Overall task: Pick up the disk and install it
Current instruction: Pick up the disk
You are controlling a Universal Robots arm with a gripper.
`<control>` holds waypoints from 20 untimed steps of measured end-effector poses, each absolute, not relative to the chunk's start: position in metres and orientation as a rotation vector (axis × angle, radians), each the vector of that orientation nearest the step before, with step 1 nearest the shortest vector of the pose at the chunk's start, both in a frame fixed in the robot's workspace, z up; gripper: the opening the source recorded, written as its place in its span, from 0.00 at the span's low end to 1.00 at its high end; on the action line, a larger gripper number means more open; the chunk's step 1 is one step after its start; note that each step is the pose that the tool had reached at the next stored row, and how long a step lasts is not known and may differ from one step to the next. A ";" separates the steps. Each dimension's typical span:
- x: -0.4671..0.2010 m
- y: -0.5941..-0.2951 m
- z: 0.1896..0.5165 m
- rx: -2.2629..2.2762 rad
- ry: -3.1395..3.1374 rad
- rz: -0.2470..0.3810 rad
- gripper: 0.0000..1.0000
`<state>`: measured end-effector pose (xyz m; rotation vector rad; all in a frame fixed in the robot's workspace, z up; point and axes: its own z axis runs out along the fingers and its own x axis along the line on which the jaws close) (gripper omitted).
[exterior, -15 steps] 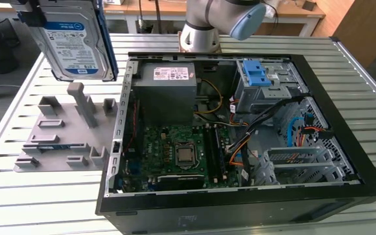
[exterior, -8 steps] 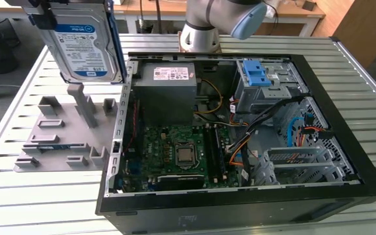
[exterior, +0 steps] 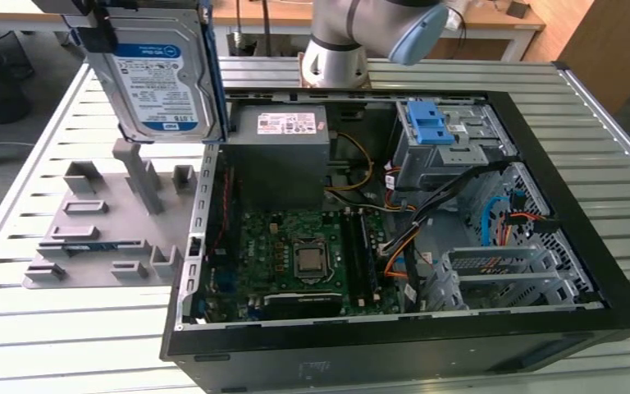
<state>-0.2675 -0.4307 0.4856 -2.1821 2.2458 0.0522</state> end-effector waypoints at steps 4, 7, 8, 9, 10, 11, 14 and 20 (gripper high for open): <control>-0.260 -0.431 0.486 -2.182 2.246 0.052 0.36; -0.254 -0.432 0.485 -2.182 2.246 0.052 0.36; -0.253 -0.432 0.485 -2.182 2.246 0.052 0.36; -0.252 -0.432 0.485 -2.182 2.246 0.052 0.36; -0.250 -0.432 0.485 -2.182 2.246 0.052 0.36; -0.248 -0.432 0.485 -2.182 2.246 0.052 0.36; -0.243 -0.432 0.485 -2.182 2.246 0.052 0.36; -0.223 -0.432 0.485 -2.182 2.246 0.052 0.36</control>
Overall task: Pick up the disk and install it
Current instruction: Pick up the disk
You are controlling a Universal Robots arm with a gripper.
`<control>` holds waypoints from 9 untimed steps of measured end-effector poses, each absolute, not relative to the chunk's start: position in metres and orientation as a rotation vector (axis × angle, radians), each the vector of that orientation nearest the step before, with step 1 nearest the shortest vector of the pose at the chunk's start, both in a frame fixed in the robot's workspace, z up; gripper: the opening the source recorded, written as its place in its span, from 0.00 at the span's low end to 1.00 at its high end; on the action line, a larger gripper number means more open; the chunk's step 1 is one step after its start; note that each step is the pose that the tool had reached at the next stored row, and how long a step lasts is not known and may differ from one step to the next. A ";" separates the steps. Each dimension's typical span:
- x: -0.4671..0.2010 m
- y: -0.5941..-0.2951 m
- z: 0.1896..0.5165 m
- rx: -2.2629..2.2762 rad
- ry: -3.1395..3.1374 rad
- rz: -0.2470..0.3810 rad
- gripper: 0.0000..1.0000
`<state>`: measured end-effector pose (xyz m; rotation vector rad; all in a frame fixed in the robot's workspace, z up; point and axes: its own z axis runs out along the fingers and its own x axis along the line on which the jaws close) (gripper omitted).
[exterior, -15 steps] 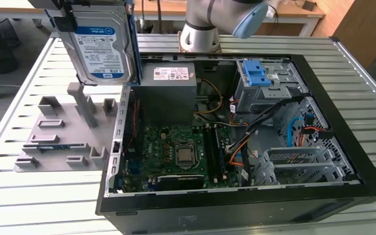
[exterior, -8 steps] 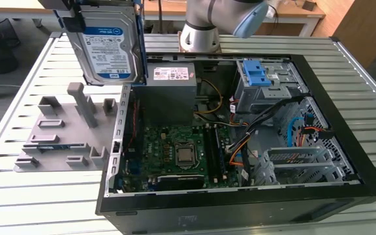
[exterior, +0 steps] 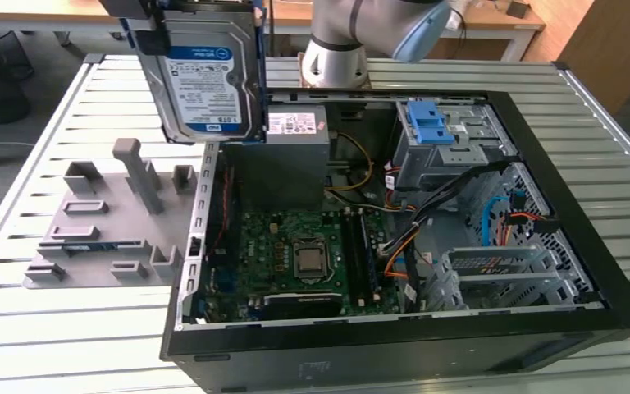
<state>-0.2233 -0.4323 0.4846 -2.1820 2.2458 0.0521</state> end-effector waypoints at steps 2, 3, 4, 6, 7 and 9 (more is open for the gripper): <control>-0.216 -0.433 0.484 -2.182 2.246 0.052 0.36; -0.213 -0.433 0.484 -2.182 2.246 0.052 0.36; -0.209 -0.433 0.484 -2.182 2.246 0.052 0.36; -0.203 -0.433 0.484 -2.182 2.246 0.052 0.36; -0.199 -0.433 0.484 -2.182 2.246 0.052 0.36; -0.193 -0.434 0.484 -2.182 2.246 0.052 0.36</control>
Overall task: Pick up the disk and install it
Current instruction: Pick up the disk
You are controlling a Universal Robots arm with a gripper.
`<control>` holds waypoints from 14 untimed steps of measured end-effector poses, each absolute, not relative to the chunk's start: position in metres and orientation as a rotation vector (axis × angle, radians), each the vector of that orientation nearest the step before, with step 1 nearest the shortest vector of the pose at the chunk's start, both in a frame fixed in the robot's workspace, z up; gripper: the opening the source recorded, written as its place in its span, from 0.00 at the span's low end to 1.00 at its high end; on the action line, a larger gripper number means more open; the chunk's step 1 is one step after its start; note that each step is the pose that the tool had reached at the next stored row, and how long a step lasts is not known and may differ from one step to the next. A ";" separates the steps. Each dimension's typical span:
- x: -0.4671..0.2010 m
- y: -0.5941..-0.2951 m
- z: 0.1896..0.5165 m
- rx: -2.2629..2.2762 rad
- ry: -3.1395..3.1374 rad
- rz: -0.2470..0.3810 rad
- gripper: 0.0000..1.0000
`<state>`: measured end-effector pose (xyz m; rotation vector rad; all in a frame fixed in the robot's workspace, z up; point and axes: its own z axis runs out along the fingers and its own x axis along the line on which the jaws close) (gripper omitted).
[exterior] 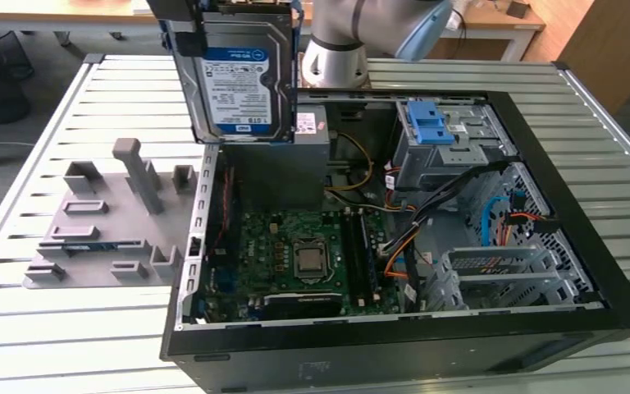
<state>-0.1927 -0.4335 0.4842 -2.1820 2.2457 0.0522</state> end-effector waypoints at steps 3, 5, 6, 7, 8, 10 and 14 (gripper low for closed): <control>-0.183 -0.434 0.484 -2.182 2.246 0.052 0.36; -0.178 -0.435 0.484 -2.182 2.246 0.052 0.36; -0.178 -0.435 0.484 -2.182 2.246 0.052 0.36; -0.178 -0.435 0.484 -2.182 2.246 0.052 0.36; -0.178 -0.435 0.484 -2.182 2.246 0.052 0.36; -0.178 -0.435 0.484 -2.182 2.246 0.052 0.36; -0.178 -0.437 0.484 -2.182 2.246 0.052 0.36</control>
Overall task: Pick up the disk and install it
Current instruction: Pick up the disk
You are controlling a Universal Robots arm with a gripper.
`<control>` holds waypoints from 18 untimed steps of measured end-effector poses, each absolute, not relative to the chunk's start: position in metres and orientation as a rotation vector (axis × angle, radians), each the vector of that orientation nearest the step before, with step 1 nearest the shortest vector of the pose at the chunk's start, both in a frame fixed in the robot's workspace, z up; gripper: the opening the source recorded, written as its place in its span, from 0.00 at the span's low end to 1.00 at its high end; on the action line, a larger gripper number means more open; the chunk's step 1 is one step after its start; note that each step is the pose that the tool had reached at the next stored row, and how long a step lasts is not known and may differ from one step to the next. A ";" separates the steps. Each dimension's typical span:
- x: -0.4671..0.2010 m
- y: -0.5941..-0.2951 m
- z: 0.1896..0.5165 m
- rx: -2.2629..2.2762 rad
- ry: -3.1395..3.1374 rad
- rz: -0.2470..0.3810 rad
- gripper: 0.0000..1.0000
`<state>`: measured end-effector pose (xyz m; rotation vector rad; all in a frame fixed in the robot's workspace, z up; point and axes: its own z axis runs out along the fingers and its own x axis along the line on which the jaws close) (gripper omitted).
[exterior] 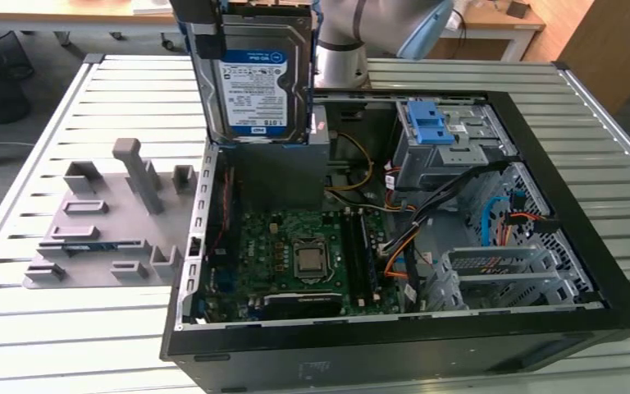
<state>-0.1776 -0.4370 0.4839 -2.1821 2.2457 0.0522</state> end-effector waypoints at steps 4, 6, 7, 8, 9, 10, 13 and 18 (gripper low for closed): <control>-0.176 -0.442 0.483 -2.182 2.246 0.052 0.36; -0.174 -0.443 0.482 -2.183 2.246 0.051 0.36; -0.172 -0.443 0.482 -2.183 2.246 0.051 0.36; -0.170 -0.443 0.482 -2.185 2.245 0.051 0.36; -0.167 -0.443 0.482 -2.185 2.245 0.051 0.36; -0.164 -0.443 0.482 -2.185 2.245 0.050 0.36; -0.154 -0.444 0.481 -2.185 2.245 0.051 0.36; -0.139 -0.444 0.481 -2.185 2.245 0.051 0.36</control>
